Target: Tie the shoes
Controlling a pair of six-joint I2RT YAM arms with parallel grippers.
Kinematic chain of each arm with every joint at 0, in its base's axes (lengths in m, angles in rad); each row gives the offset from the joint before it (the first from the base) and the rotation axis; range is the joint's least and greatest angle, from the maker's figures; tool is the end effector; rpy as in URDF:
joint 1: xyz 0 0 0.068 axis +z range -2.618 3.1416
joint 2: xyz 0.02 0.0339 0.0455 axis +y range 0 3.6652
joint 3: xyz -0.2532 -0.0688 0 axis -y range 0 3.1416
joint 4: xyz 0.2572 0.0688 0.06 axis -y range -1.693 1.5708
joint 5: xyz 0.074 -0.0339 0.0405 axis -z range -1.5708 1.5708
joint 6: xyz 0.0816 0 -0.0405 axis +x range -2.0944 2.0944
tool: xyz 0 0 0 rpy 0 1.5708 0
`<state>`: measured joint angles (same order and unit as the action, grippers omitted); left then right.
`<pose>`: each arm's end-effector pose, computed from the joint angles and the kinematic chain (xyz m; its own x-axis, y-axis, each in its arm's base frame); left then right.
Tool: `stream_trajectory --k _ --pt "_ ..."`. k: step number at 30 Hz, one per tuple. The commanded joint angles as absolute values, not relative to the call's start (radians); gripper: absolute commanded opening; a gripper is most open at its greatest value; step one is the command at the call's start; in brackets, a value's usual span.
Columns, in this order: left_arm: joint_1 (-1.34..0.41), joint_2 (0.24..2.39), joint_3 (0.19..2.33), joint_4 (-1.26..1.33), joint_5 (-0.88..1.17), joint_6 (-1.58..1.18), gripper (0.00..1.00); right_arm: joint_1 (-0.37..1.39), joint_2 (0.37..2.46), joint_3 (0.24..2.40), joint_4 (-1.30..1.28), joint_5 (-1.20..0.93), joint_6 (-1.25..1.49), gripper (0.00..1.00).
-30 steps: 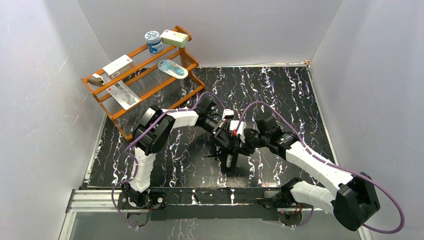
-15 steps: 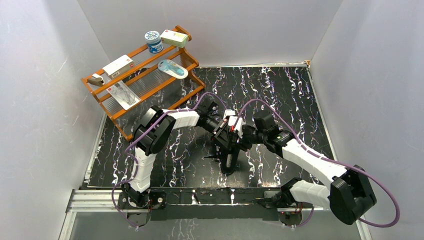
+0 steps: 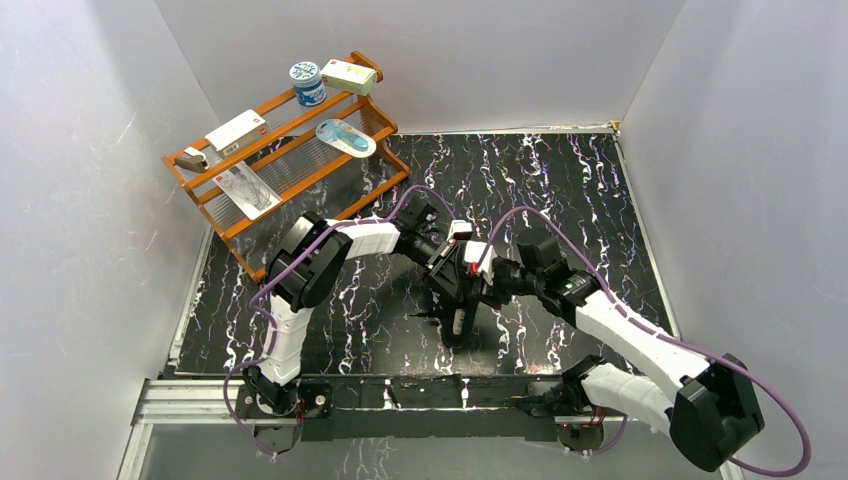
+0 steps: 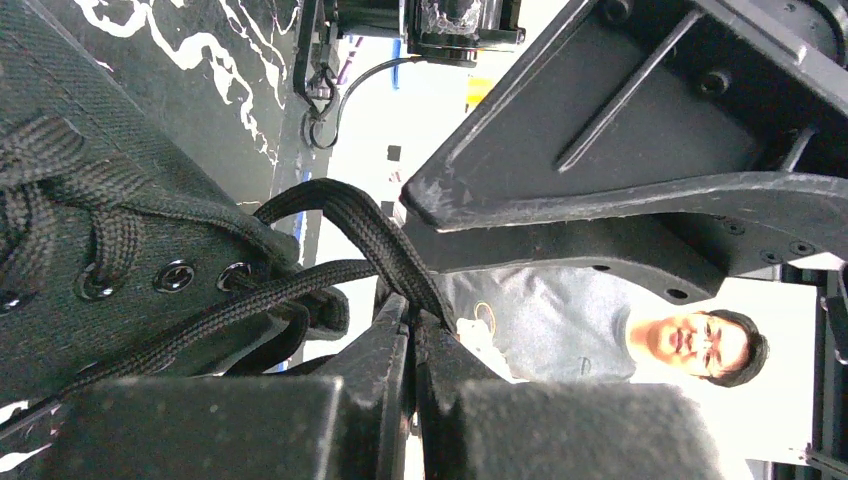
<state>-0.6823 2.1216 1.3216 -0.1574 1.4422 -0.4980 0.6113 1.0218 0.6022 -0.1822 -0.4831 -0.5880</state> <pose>0.2776 -0.3298 0.1175 -0.8078 0.5774 -0.1184 0.1572 0.0175 -0.9874 0.1975 0.1847 0.1967 0.0701 -0.5507 -0.8317 -0.9410 0.2403 -0.2384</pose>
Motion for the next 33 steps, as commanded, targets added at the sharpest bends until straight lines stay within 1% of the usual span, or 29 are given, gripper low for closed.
stream_trajectory --k 1,4,9,10,14,21,23,25,26,27,29,30,32,33 --pt "-0.685 2.108 1.335 -0.169 1.503 -0.488 0.0 0.606 0.965 0.575 -0.206 -0.582 -0.632 0.53" --pt "-0.686 2.11 1.334 -0.173 1.508 -0.485 0.0 0.606 0.98 0.571 -0.196 -0.633 -0.636 0.52" --pt "-0.685 2.102 1.331 -0.176 1.511 -0.482 0.0 0.606 1.022 0.566 -0.171 -0.616 -0.631 0.46" --pt "-0.685 2.101 1.329 -0.176 1.511 -0.482 0.0 0.606 1.027 0.559 -0.149 -0.583 -0.616 0.46" --pt "-0.691 2.096 1.321 -0.177 1.51 -0.481 0.0 0.604 1.022 0.537 -0.078 -0.505 -0.582 0.53" --pt "-0.709 2.097 1.317 -0.178 1.507 -0.482 0.0 0.604 1.07 0.556 -0.009 -0.511 -0.547 0.55" --pt "-0.709 2.092 1.306 -0.178 1.509 -0.479 0.0 0.604 1.083 0.568 0.019 -0.556 -0.544 0.55" --pt "-0.709 2.089 1.298 -0.182 1.509 -0.473 0.0 0.604 1.105 0.581 0.027 -0.606 -0.525 0.49" --pt "-0.709 2.089 1.296 -0.183 1.503 -0.47 0.0 0.604 1.101 0.584 0.021 -0.61 -0.517 0.42" --pt "-0.707 2.087 1.3 -0.187 1.489 -0.463 0.0 0.604 1.094 0.594 -0.011 -0.613 -0.508 0.31" --pt "-0.696 2.08 1.312 -0.191 1.452 -0.46 0.0 0.604 1.066 0.616 -0.119 -0.621 -0.474 0.02" --pt "-0.691 2.078 1.32 -0.191 1.435 -0.466 0.01 0.604 1.055 0.643 -0.187 -0.612 -0.423 0.0" --pt "-0.66 2.026 1.314 -0.194 1.355 -0.469 0.26 0.604 1.076 0.732 -0.365 -0.628 -0.365 0.0" --pt "-0.641 1.987 1.293 -0.201 1.31 -0.469 0.32 0.604 1.066 0.759 -0.344 -0.567 -0.265 0.0"
